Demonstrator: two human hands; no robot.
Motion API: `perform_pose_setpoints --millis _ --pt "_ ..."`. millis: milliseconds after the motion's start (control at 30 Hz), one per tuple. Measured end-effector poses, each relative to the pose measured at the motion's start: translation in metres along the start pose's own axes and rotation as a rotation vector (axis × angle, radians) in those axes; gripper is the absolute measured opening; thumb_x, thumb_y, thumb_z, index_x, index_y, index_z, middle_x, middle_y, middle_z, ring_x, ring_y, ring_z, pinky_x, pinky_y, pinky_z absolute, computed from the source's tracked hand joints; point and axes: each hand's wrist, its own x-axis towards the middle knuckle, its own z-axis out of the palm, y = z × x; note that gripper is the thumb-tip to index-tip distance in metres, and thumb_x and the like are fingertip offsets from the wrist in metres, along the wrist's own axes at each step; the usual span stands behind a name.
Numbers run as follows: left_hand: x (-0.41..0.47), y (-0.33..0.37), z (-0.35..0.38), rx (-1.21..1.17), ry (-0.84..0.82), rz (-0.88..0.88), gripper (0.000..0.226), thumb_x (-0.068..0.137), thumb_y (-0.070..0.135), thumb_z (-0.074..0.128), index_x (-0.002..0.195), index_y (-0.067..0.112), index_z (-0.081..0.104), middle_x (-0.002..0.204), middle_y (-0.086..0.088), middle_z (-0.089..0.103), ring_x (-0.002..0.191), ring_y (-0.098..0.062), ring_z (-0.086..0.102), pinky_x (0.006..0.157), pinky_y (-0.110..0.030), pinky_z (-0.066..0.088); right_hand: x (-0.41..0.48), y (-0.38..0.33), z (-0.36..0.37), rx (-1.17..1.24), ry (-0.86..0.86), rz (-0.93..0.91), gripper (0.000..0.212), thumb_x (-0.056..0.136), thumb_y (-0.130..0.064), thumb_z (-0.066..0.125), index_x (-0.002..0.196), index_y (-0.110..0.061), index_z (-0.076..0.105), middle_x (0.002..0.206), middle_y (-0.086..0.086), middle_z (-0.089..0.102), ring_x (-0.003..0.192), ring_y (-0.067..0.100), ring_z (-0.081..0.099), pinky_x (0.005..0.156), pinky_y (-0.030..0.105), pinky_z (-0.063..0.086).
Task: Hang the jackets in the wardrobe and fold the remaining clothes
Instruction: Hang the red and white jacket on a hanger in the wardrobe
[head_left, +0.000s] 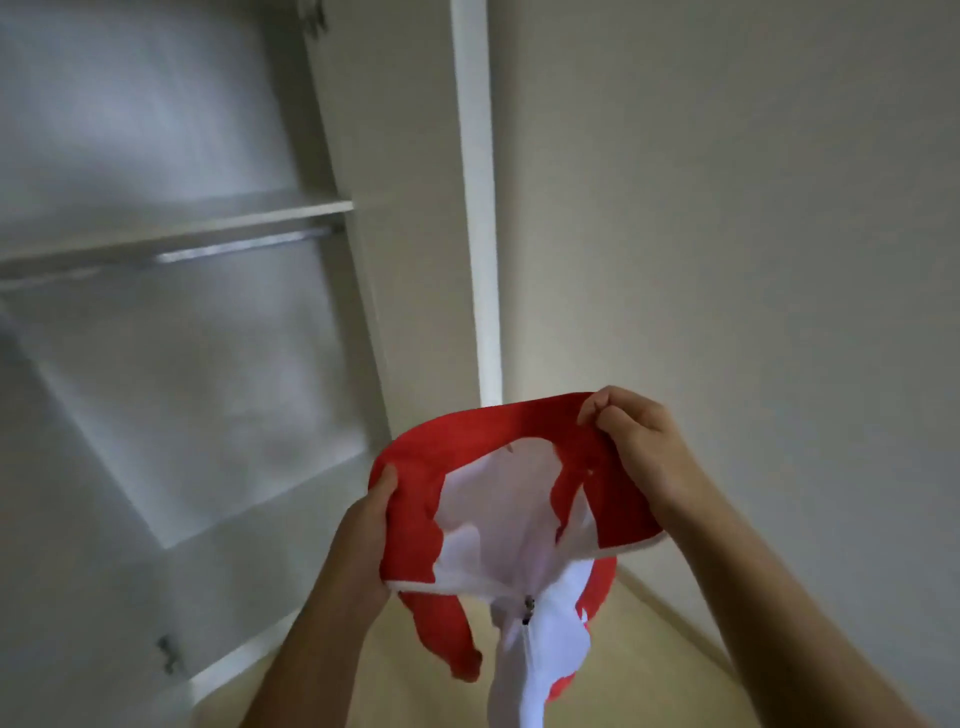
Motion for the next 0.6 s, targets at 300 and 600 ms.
perform_pose_setpoints --millis 300,600 --pt "0.088 0.076 -0.146 -0.118 0.360 0.103 0.038 0.092 0.046 0.055 0.099 0.012 0.068 0.091 -0.014 0.071 0.086 -0.031 0.067 0.082 -0.042 0.054 0.110 0.001 0.212 -0.031 -0.262 -0.063 0.031 0.091 -0.005 0.042 0.070 -0.016 0.062 0.067 0.000 0.060 0.059 0.012 0.055 0.057 0.023 0.045" --pt "0.207 0.165 -0.267 -0.170 0.645 0.210 0.034 0.095 0.039 0.051 0.085 0.010 0.065 0.072 -0.010 0.072 0.079 -0.028 0.066 0.070 -0.037 0.053 0.254 0.018 0.448 -0.186 -0.624 -0.152 0.031 0.093 -0.009 0.043 0.074 -0.024 0.063 0.082 -0.011 0.061 0.072 0.006 0.054 0.062 0.018 0.038"
